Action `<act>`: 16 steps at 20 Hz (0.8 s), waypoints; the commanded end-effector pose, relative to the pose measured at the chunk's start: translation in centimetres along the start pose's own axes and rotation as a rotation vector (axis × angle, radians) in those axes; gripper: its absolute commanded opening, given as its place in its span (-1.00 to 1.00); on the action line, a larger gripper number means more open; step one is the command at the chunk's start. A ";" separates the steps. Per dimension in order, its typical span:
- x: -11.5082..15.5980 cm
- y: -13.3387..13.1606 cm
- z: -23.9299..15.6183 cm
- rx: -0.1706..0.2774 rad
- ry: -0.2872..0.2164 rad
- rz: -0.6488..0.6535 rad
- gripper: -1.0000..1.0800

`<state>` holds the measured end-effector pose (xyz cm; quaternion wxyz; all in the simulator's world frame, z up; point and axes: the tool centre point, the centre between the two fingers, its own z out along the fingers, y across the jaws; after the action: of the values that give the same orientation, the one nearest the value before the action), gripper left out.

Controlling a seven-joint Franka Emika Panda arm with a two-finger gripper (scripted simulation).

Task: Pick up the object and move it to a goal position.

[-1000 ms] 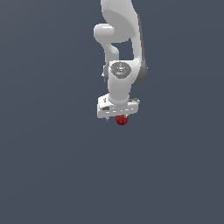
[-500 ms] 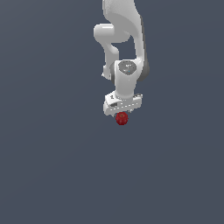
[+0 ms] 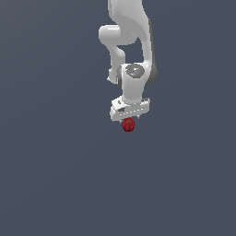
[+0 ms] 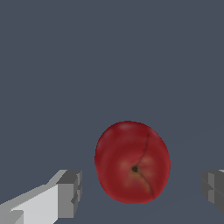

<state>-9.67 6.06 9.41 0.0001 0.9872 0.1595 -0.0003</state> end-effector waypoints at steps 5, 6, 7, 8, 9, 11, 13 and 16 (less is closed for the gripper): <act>-0.1 -0.1 2.1 0.000 0.000 -0.001 0.92; -0.2 -0.1 2.7 0.000 0.000 -0.002 0.92; -0.2 -0.1 3.1 0.000 0.000 -0.002 0.92; -0.2 -0.1 3.5 0.000 0.000 -0.003 0.92; -0.2 -0.1 3.9 0.000 0.000 -0.003 0.92; -0.2 -0.1 4.4 0.000 0.000 -0.003 0.92; -0.1 -0.1 4.7 0.000 0.000 -0.003 0.92; -0.1 -0.1 4.8 0.000 0.000 -0.003 -1.00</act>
<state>-9.84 6.07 4.72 -0.0001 0.9870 0.1607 -0.0002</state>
